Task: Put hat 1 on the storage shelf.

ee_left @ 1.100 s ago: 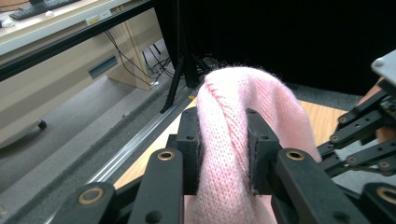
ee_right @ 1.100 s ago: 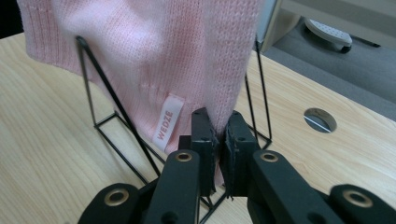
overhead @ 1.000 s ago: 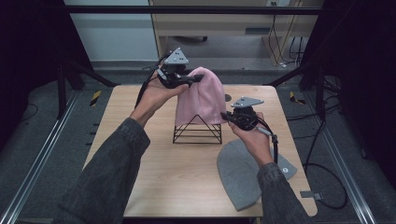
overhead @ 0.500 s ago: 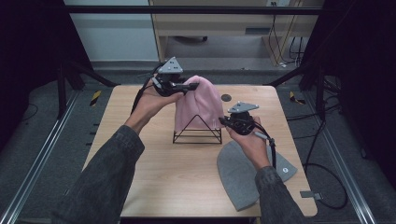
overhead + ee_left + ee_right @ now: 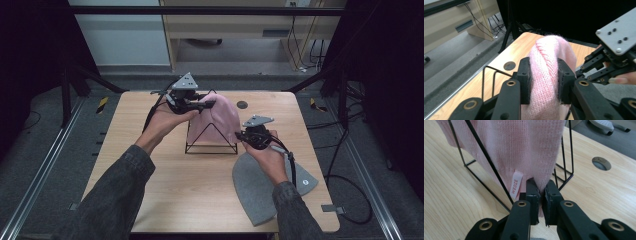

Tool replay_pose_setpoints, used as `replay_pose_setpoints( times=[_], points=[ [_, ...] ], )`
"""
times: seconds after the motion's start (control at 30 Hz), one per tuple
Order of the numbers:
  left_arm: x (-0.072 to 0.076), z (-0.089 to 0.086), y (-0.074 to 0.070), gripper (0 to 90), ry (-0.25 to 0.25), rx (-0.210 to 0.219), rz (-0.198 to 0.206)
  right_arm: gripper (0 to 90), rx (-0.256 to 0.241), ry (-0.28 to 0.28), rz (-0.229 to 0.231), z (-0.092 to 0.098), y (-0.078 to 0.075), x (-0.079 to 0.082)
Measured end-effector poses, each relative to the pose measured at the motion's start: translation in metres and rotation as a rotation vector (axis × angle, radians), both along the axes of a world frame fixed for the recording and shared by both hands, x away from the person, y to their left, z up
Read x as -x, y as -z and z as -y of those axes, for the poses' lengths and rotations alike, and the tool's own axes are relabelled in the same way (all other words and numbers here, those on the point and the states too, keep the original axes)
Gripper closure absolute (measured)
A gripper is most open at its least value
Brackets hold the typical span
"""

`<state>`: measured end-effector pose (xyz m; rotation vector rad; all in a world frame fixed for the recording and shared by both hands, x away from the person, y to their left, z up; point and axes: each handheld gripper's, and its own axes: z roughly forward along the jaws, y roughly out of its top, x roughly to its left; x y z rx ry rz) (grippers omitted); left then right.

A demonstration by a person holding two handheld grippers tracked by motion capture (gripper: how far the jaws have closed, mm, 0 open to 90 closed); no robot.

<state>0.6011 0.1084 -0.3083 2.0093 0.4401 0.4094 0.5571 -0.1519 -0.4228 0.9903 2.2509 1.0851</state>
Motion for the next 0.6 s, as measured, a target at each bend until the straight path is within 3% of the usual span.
replay_pose_setpoints(
  times=[0.17,0.23,0.5,0.6],
  points=[
    [0.004,-0.001,0.005,69.2,-0.001,-0.015,-0.015,83.5,0.005,-0.009,-0.017,-0.002,0.004,0.0],
    [0.004,-0.001,0.007,69.4,-0.004,0.005,-0.025,81.1,0.004,-0.015,-0.023,-0.002,0.004,0.001],
    [0.01,0.001,0.014,69.5,-0.017,-0.023,-0.045,52.3,0.012,0.031,-0.015,0.013,0.004,0.016],
    [0.012,0.001,0.017,69.4,-0.015,-0.015,-0.057,49.0,0.013,0.052,-0.006,0.021,0.003,0.02]
  ],
)
